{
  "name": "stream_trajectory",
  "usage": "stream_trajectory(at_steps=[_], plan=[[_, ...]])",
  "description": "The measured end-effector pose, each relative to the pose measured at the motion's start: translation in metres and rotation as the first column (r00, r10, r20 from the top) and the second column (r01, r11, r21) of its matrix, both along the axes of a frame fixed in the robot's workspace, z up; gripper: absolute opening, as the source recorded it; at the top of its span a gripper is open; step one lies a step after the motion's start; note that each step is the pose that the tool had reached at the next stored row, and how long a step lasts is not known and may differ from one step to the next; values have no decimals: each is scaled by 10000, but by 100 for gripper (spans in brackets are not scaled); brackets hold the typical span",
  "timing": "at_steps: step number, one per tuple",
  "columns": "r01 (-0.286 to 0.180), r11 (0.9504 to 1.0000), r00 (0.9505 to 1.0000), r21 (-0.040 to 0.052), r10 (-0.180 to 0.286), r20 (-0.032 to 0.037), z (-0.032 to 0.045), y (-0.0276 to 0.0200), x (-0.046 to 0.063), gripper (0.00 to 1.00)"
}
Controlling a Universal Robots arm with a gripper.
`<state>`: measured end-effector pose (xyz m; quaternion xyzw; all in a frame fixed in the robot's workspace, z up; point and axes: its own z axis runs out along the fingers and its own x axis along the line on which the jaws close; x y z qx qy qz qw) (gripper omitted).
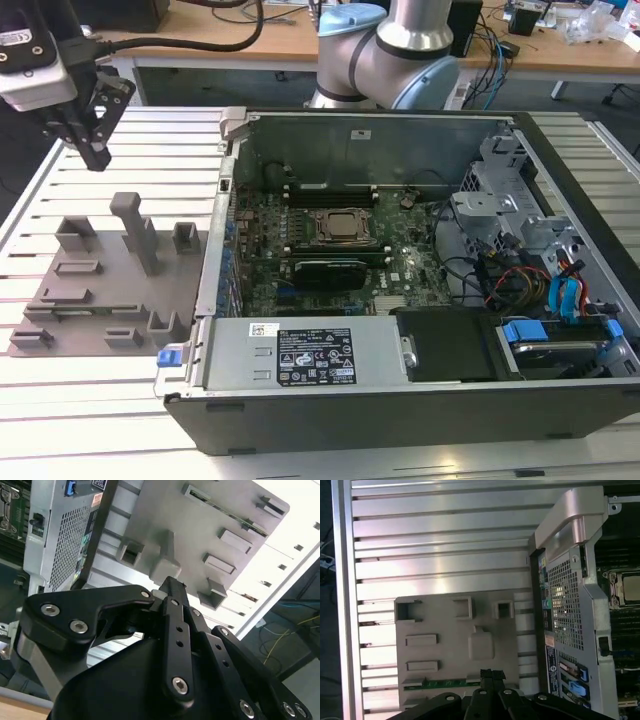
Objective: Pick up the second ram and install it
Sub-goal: 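Reach for the second ram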
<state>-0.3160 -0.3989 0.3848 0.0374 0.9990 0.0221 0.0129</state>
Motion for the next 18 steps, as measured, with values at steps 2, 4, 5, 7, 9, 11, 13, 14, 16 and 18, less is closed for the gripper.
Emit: stream_trajectory(at_steps=[2, 4, 5, 7, 9, 11, 13, 14, 16, 18], plan=[[1, 10000, 10000, 0, -1, 0, -7, 0, -84, 10], [-1, 10000, 10000, 0, 1, -1, -14, -19, -155, 10], [-1, 10000, 10000, 0, 1, 0, -16, -28, -167, 10], [0, 10000, 10000, -3, 0, -1, -20, -74, -216, 10], [0, 10000, 10000, -23, 0, 0, -25, -145, -282, 10], [1, 10000, 10000, -30, -1, 0, -30, -190, -323, 10], [1, 10000, 10000, -32, -1, -1, -39, -230, -362, 10], [0, 10000, 10000, -31, 0, 0, -43, -246, -380, 10], [1, 10000, 10000, -32, -1, 0, -52, -276, -418, 10], [1, 10000, 10000, -32, -1, -1, -60, -305, -457, 10]])
